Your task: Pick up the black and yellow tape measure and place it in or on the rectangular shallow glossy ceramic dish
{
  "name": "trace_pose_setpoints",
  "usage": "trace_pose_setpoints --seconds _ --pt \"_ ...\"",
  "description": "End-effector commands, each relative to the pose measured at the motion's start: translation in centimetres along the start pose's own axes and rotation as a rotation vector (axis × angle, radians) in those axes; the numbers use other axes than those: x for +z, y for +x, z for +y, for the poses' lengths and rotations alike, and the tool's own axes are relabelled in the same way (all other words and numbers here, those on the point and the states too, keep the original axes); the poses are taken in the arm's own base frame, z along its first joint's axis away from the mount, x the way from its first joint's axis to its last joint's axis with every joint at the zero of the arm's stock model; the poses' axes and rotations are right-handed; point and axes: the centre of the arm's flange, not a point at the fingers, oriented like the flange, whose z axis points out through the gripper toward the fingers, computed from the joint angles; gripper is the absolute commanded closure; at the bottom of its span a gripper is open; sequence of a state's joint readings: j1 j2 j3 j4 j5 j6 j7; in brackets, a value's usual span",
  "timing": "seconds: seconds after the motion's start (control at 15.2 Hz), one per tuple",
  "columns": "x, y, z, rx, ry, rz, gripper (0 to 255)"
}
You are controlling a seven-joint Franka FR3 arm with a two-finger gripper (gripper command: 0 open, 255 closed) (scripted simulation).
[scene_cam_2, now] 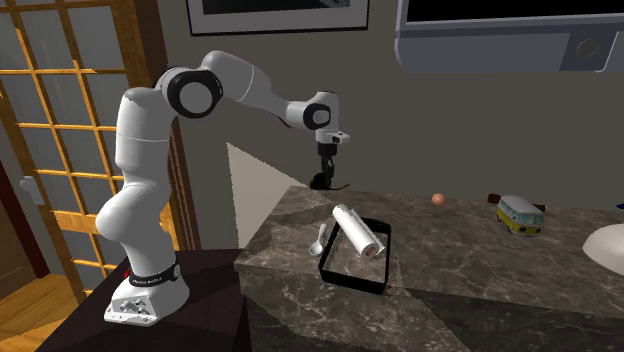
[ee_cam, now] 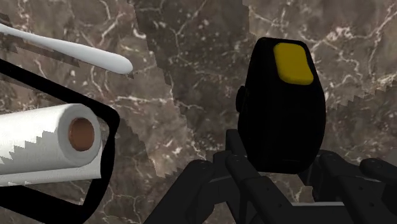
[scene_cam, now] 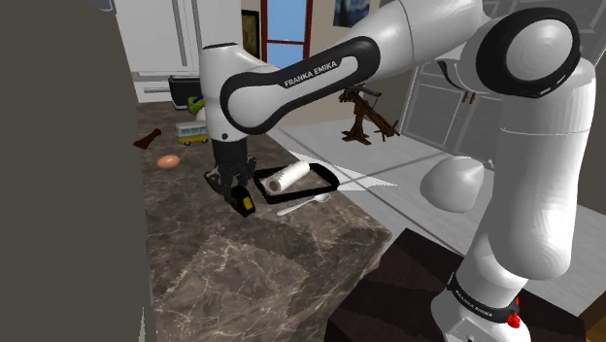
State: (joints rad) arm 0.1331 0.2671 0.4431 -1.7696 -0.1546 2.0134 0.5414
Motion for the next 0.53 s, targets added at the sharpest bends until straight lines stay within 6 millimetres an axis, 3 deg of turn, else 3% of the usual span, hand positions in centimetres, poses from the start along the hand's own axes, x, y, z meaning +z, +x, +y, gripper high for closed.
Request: trace_pose_setpoints --seconds 0.0,0.33,0.46 --pt "-1.1 0.0 0.0 0.000 0.000 0.000 255" --pt "-3.6 0.0 0.0 0.000 0.000 0.000 255" --pt "-3.5 0.2 2.7 0.000 0.000 0.000 255"
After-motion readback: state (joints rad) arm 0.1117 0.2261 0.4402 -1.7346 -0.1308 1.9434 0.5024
